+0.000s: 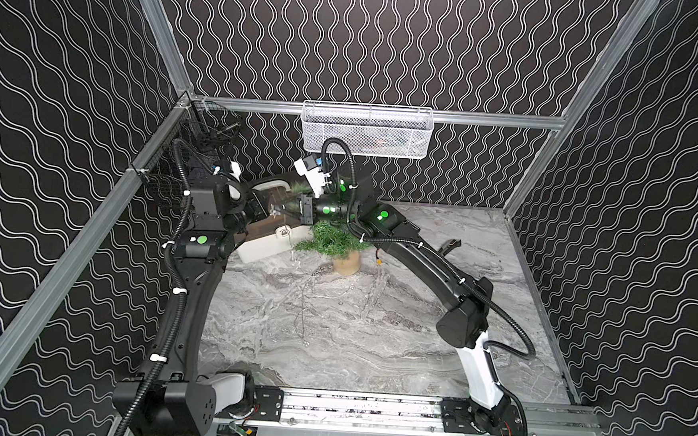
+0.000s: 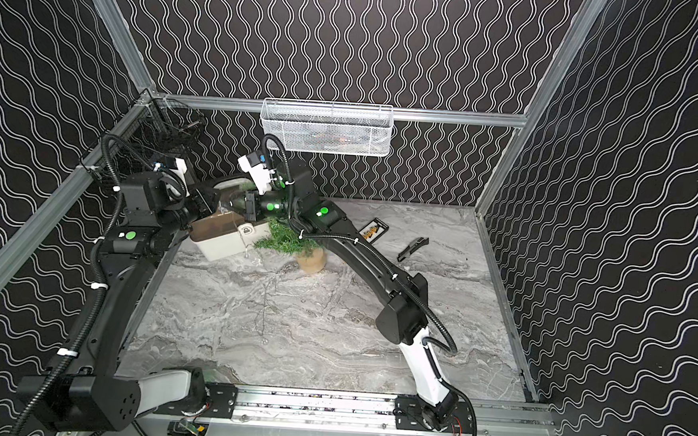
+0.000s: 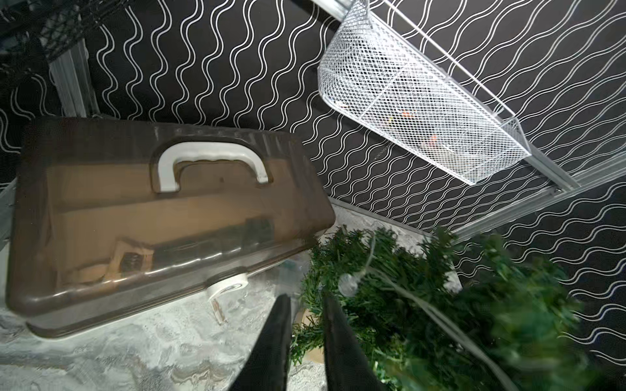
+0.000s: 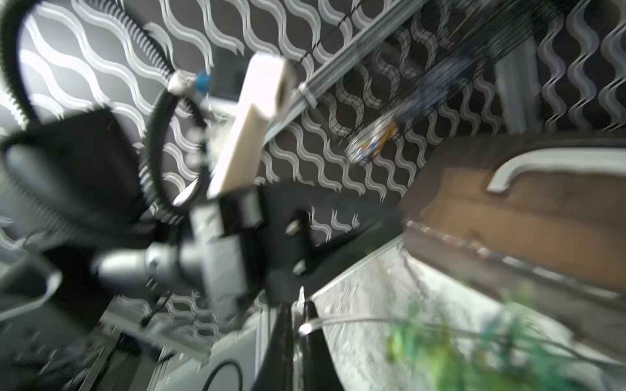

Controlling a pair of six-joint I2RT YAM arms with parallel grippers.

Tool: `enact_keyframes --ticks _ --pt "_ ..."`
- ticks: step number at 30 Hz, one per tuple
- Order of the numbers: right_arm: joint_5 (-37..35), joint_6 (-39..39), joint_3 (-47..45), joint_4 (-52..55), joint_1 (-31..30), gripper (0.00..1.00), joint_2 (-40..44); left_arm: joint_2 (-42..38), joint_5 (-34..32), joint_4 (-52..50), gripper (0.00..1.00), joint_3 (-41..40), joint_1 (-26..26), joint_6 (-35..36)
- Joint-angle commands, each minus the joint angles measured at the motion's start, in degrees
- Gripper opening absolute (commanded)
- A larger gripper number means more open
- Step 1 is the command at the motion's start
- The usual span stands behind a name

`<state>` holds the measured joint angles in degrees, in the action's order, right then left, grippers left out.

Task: Remove string lights from the small christmas tree
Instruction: Remove the light string from the Christmas tree.

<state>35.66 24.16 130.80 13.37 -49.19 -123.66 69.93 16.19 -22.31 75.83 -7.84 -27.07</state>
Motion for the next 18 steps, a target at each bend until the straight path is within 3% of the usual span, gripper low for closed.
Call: enact_keyframes --ticks 1,7,12,18 --pt "-4.68 -3.77 -5.83 3.69 0.56 0.0 3.48 0.0 4.5 4.52 0.27 -1.25 -0.16 -1.93" --pt "-7.43 -6.08 -5.88 6.88 2.06 0.0 5.3 1.08 12.92 10.36 0.37 -1.3 -0.16 -5.58" --pt "-4.99 -6.91 -10.4 7.24 1.92 0.0 7.38 0.68 19.3 14.59 0.47 -3.54 -0.16 -7.38" --pt "-5.76 -7.99 -21.15 3.89 1.9 0.01 13.81 1.41 26.47 24.22 0.47 -7.95 -0.16 -12.76"
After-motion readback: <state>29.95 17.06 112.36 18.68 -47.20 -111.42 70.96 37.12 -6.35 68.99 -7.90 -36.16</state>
